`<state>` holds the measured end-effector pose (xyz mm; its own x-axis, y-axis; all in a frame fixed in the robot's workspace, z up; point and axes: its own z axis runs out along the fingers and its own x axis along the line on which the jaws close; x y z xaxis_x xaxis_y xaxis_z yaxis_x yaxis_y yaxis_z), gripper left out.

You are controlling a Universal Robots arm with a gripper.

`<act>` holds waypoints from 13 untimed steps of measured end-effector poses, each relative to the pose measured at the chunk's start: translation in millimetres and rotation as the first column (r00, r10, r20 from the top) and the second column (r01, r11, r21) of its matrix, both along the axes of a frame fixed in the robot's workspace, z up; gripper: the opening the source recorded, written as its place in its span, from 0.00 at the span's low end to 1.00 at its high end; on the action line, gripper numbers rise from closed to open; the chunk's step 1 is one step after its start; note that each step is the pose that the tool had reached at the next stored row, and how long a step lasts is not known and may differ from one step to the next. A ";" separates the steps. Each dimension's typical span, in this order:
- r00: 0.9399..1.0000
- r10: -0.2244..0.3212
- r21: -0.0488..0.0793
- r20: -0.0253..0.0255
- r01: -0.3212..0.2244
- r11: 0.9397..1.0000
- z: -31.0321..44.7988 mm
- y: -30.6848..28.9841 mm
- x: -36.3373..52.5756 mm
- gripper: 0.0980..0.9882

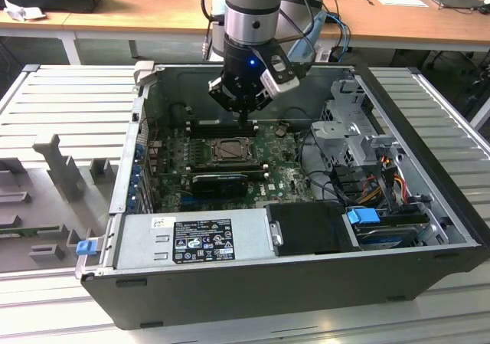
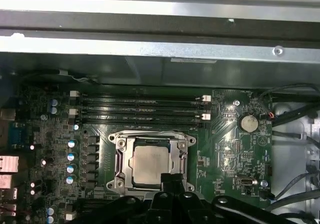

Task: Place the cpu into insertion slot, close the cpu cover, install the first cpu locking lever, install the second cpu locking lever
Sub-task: 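Install the second cpu locking lever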

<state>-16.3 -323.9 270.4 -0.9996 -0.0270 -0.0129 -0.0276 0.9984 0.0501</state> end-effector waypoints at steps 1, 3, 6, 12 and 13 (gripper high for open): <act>1.000 0.000 0.000 0.000 0.000 1.000 -0.3 -0.3 0.0 0.01; 1.000 0.000 0.000 0.000 0.000 1.000 -2.2 -1.6 0.1 0.01; 1.000 0.000 0.000 0.000 0.000 1.000 -4.6 -3.8 0.0 0.01; 1.000 0.000 0.000 -0.003 0.000 1.000 -15.3 -6.8 -0.3 0.01; 1.000 0.000 0.000 -0.003 0.000 1.000 -17.1 -8.5 -0.4 0.01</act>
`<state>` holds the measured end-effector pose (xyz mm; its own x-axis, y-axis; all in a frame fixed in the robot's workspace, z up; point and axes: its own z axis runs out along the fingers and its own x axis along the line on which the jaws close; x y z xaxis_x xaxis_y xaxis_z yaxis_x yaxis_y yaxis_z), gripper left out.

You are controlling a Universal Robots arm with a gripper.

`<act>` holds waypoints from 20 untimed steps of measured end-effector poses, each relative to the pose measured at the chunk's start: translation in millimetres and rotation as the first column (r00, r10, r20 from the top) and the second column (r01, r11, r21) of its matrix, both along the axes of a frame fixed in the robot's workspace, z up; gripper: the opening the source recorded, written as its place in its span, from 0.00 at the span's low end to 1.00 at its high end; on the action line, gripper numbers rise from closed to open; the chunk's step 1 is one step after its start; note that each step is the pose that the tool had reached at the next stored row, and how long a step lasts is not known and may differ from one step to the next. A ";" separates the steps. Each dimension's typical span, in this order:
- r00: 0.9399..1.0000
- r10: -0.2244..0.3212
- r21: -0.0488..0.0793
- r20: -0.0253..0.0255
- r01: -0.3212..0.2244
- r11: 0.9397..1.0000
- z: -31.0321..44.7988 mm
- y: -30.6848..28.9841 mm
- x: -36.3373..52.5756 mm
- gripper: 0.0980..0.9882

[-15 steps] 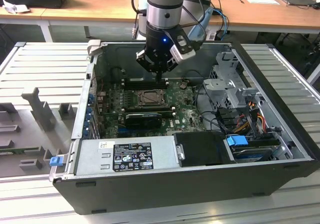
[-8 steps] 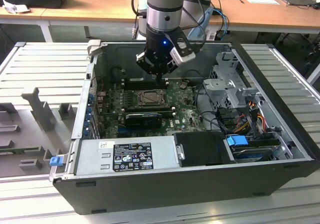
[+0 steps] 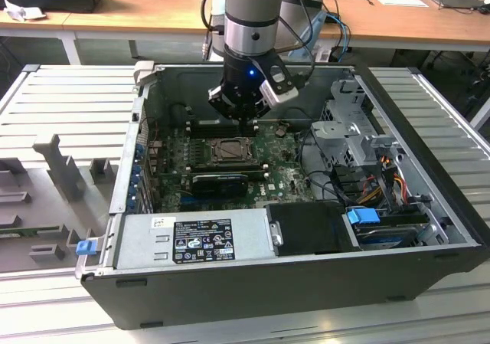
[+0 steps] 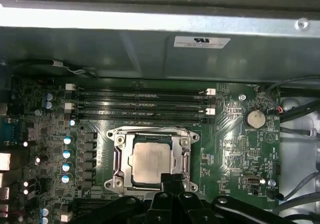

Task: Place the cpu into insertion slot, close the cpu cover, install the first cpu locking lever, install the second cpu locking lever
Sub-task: 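Install the second cpu locking lever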

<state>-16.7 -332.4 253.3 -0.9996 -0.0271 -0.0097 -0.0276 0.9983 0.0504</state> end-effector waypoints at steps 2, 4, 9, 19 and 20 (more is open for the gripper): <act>1.000 0.000 0.000 0.000 0.000 1.000 -3.7 -4.7 -0.2 0.01; 1.000 0.000 0.000 0.000 0.000 1.000 -6.2 -10.8 -0.4 0.01; 1.000 0.000 0.003 0.000 0.000 1.000 -10.9 -22.4 -2.0 0.01; 1.000 0.000 0.003 0.000 0.000 1.000 -12.1 -30.5 -9.6 0.01; 1.000 0.000 0.003 0.000 0.000 1.000 -12.1 -30.5 -11.1 0.01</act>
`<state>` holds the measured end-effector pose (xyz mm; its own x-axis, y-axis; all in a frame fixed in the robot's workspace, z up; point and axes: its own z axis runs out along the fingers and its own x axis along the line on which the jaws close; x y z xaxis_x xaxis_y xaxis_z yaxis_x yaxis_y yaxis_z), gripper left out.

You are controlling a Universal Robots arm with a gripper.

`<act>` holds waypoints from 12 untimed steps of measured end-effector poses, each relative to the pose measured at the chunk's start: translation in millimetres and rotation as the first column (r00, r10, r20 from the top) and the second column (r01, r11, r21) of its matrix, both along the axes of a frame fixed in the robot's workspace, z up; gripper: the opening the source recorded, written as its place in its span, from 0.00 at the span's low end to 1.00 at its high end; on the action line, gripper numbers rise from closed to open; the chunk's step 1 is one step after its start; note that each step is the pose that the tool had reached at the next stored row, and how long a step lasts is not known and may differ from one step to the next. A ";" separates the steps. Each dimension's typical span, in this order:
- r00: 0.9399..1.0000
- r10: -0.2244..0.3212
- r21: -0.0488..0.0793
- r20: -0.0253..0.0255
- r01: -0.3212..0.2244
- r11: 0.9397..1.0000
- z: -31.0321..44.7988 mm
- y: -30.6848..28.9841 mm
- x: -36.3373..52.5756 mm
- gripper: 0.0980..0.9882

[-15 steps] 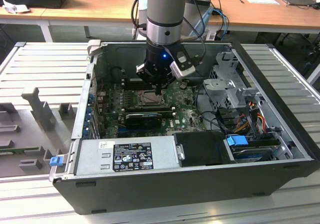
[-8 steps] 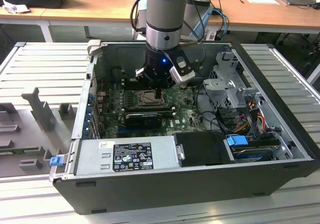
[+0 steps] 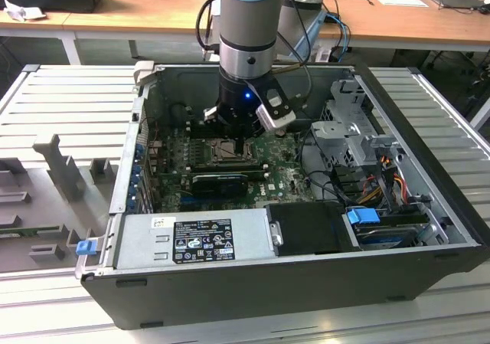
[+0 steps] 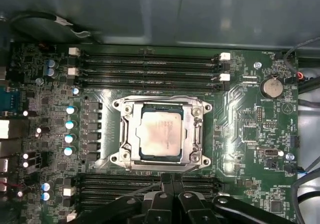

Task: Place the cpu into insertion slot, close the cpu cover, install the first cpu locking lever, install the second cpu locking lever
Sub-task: 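Install the second cpu locking lever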

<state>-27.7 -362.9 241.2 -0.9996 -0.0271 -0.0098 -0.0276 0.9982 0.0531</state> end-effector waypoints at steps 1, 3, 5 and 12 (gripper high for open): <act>1.000 0.000 0.000 0.000 0.000 1.000 0.0 0.0 -1.8 0.01; 1.000 0.000 0.000 0.000 0.000 1.000 0.0 0.0 -6.0 0.01; 1.000 0.000 0.000 0.000 0.000 1.000 -0.3 0.0 -8.6 0.01; 1.000 0.000 0.001 0.000 0.000 1.000 -6.1 -2.2 -22.2 0.01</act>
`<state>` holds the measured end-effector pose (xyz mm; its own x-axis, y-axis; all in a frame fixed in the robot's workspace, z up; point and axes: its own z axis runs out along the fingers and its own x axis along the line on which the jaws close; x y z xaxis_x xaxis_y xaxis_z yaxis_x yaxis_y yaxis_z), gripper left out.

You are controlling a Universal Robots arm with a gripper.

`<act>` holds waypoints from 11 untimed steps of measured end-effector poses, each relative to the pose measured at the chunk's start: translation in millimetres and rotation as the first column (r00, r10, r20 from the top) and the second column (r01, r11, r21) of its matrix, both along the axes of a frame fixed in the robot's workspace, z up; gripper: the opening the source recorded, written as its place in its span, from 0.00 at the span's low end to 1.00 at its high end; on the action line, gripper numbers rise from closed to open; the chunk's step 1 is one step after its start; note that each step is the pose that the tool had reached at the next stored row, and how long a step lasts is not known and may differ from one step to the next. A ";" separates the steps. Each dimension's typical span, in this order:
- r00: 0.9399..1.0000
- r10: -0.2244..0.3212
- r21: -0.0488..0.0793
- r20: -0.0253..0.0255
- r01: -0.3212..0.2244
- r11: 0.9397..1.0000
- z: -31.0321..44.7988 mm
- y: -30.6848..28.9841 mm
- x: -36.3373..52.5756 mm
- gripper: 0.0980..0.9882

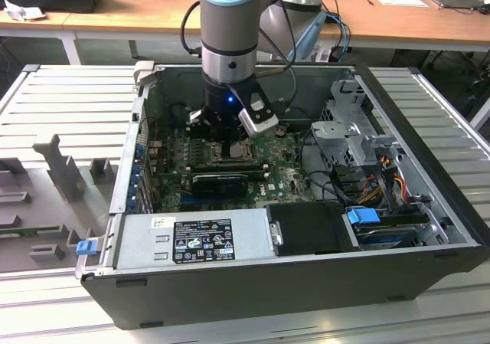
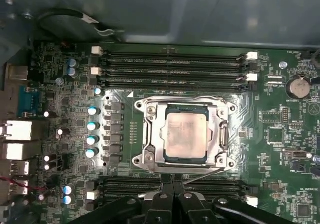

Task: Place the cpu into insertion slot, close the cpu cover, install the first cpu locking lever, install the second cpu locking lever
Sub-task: 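Install the second cpu locking lever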

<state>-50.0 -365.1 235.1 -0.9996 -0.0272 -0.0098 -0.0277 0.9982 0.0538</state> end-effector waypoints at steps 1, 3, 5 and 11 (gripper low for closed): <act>1.000 0.000 0.000 0.000 0.000 1.000 -0.1 -1.1 -0.7 0.01; 1.000 0.000 0.002 0.000 0.000 1.000 -0.2 -2.8 -2.9 0.01; 1.000 0.000 0.009 0.000 0.000 1.000 -0.5 -3.3 -4.8 0.01; 1.000 0.002 0.019 0.000 -0.002 1.000 -9.6 -3.5 -5.2 0.01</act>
